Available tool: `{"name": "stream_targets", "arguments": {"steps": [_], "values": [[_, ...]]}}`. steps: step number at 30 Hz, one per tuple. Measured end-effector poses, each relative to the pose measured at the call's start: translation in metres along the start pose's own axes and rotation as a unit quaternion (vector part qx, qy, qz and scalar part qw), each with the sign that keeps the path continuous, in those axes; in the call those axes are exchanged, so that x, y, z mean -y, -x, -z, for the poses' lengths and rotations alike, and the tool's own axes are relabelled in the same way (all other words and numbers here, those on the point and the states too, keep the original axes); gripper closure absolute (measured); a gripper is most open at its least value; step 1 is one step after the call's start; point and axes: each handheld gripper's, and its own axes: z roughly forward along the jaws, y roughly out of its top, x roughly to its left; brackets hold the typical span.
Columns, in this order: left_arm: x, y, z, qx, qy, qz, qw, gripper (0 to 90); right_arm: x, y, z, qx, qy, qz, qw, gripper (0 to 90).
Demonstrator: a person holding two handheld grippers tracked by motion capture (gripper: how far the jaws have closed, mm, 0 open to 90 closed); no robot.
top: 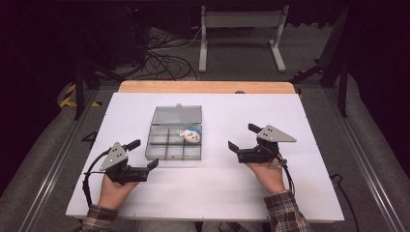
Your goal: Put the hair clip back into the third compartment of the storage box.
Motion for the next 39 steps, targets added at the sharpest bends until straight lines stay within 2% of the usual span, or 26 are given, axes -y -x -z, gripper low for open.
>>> {"name": "stream_targets", "arguments": {"steps": [22,31,35,39], "values": [[0.001,-0.001,0.000,-0.008,-0.004,-0.004,0.9999,5.2,0.014,0.016,0.033,0.018,0.013,-0.016,0.9996,0.6],[0.001,-0.002,0.000,-0.010,-0.007,-0.007,0.9999,5.2,0.016,0.019,0.043,0.023,0.022,-0.015,0.9994,0.6],[0.002,-0.002,0.000,-0.010,-0.004,-0.002,0.9999,5.3,0.018,0.019,0.048,0.024,0.022,-0.007,0.9995,0.6],[0.001,-0.002,0.000,-0.010,0.000,-0.002,0.9999,5.3,0.020,0.020,0.053,0.025,0.023,-0.010,0.9994,0.6]]}}
